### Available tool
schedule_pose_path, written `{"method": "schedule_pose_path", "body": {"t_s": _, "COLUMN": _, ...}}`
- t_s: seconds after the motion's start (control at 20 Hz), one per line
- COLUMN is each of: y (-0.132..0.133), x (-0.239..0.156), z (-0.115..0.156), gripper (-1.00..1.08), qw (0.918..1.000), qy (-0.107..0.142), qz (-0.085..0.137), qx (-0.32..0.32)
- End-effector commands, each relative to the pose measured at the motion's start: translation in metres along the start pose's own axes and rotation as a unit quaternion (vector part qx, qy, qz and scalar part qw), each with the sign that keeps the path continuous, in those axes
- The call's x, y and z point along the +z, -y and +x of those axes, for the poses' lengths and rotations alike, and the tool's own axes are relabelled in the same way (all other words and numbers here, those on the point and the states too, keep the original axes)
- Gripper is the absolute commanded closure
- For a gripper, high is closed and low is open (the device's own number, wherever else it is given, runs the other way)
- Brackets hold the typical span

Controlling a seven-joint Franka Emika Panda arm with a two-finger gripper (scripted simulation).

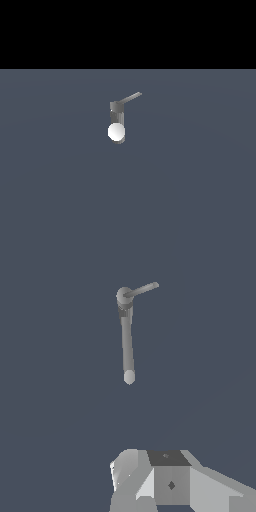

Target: Turn on the faucet by rotating a designated handle.

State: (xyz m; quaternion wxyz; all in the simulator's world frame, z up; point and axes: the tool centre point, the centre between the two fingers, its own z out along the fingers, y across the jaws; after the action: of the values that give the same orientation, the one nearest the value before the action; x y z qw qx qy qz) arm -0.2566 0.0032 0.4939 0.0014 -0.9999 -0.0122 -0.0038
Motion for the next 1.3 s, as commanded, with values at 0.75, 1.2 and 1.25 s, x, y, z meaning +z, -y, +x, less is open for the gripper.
{"method": "schedule_pose_path", "body": {"t_s": 0.75, "y": 0.013, "x": 0.002, "z": 0.002, "gripper": 1.08, "qw": 0.9999, "qy": 0.007, "qz": 0.006, "qx": 0.010}}
{"method": "schedule_pose_path", "body": {"t_s": 1.2, "y": 0.012, "x": 0.006, "z": 0.032, "gripper": 1.08, "qw": 0.9982, "qy": 0.009, "qz": 0.019, "qx": 0.056}}
{"method": "schedule_pose_path", "body": {"t_s": 1.25, "y": 0.011, "x": 0.007, "z": 0.037, "gripper": 1.08, "qw": 0.9977, "qy": 0.009, "qz": 0.021, "qx": 0.064}}
